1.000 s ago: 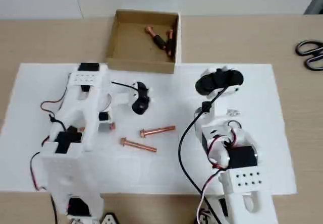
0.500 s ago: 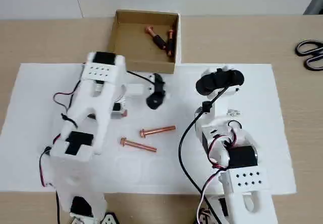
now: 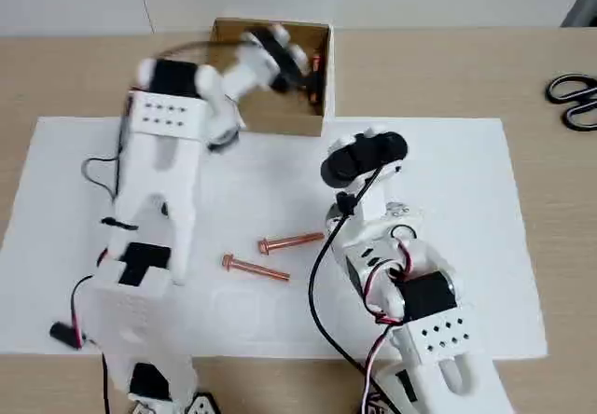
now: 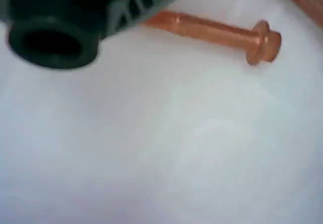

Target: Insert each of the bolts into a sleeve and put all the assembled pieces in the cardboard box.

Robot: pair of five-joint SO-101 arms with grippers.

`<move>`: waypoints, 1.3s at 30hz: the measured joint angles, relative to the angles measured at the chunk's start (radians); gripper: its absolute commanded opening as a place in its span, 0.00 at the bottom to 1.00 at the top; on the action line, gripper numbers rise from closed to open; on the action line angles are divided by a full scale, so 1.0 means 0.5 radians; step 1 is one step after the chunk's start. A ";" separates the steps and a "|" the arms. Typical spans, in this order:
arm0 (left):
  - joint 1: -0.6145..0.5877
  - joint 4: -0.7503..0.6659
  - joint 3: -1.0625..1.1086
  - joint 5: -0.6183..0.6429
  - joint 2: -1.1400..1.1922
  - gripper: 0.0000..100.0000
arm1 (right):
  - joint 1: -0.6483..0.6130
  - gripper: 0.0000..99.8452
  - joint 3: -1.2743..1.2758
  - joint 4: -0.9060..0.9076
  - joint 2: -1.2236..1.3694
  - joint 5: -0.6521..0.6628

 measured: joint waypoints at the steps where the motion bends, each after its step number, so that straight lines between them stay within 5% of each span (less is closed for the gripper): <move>1: -0.028 0.003 -0.049 0.092 0.000 0.01 | 0.000 0.01 0.006 -0.043 0.000 0.000; 16: -0.064 0.009 -0.261 1.657 -0.282 0.01 | -0.227 0.01 0.466 -1.148 -0.006 0.000; 23: -0.077 0.009 0.068 1.494 -0.832 0.01 | -0.252 0.00 0.681 -1.396 -0.006 0.068; 28: -0.325 0.009 0.261 1.224 -1.135 0.01 | -0.267 0.00 0.706 -1.399 -0.006 0.110; 39: -0.700 0.009 0.617 1.316 -1.826 0.01 | -0.267 0.00 0.700 -1.399 -0.006 0.117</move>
